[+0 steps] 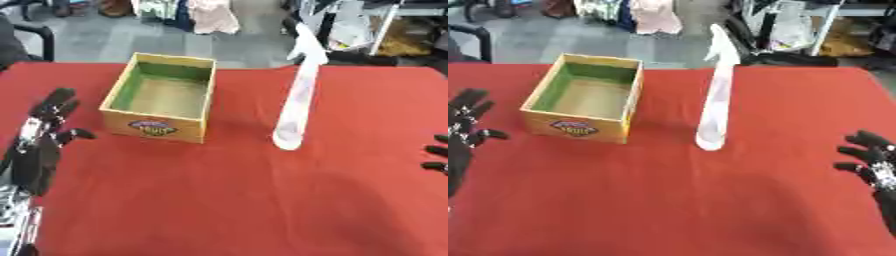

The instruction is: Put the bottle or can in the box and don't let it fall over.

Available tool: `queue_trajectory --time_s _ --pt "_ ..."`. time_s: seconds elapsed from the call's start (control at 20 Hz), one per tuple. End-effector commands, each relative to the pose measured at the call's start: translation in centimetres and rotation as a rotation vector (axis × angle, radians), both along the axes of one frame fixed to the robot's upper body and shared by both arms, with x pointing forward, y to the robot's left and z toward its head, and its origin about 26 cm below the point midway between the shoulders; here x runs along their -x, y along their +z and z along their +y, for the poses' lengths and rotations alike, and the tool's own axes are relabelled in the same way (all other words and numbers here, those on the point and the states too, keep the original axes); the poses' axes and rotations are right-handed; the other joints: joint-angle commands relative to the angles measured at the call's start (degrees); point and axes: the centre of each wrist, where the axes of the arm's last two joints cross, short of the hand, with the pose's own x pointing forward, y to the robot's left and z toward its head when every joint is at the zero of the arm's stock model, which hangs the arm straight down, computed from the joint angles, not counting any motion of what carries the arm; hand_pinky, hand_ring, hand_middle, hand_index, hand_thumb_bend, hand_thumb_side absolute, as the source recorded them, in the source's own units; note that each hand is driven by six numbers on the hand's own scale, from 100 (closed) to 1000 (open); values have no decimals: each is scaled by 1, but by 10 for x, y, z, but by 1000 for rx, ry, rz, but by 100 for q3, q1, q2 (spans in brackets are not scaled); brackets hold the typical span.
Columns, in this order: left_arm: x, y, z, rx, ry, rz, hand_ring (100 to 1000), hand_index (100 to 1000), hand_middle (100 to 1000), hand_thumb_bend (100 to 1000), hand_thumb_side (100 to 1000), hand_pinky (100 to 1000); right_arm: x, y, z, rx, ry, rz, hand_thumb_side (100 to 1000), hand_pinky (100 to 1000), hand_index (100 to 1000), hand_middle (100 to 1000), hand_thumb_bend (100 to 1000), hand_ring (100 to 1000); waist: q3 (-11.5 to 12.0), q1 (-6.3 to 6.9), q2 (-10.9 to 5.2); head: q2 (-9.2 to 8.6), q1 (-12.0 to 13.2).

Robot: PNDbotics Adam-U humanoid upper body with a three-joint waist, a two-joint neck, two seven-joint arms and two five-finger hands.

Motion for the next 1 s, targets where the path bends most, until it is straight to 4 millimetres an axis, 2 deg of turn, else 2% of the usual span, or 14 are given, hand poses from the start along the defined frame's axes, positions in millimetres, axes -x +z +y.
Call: queue_trajectory --time_s 0.05,0.55,0.75,1.0 --pt "0 9 -1 -10 -9 -34 1000 1000 964 172 950 591 -1 13 -4 28 3 -35 510 689 858 805 100 801 -2 10 -60 -50 0" --pt "0 9 -1 -12 -9 -34 1000 1000 964 172 949 591 -4 15 -3 31 11 -39 508 691 862 811 100 806 -5 3 -58 -42 -5" --pt "0 9 -2 -17 -16 -29 1000 1000 965 172 951 591 -17 37 -3 74 60 -107 528 696 873 832 100 826 18 -18 -77 -33 -40" --pt "0 8 -2 -23 -25 -24 1000 1000 966 172 954 591 -43 69 -7 167 112 -213 475 704 882 856 100 845 75 -37 -95 -34 -96"
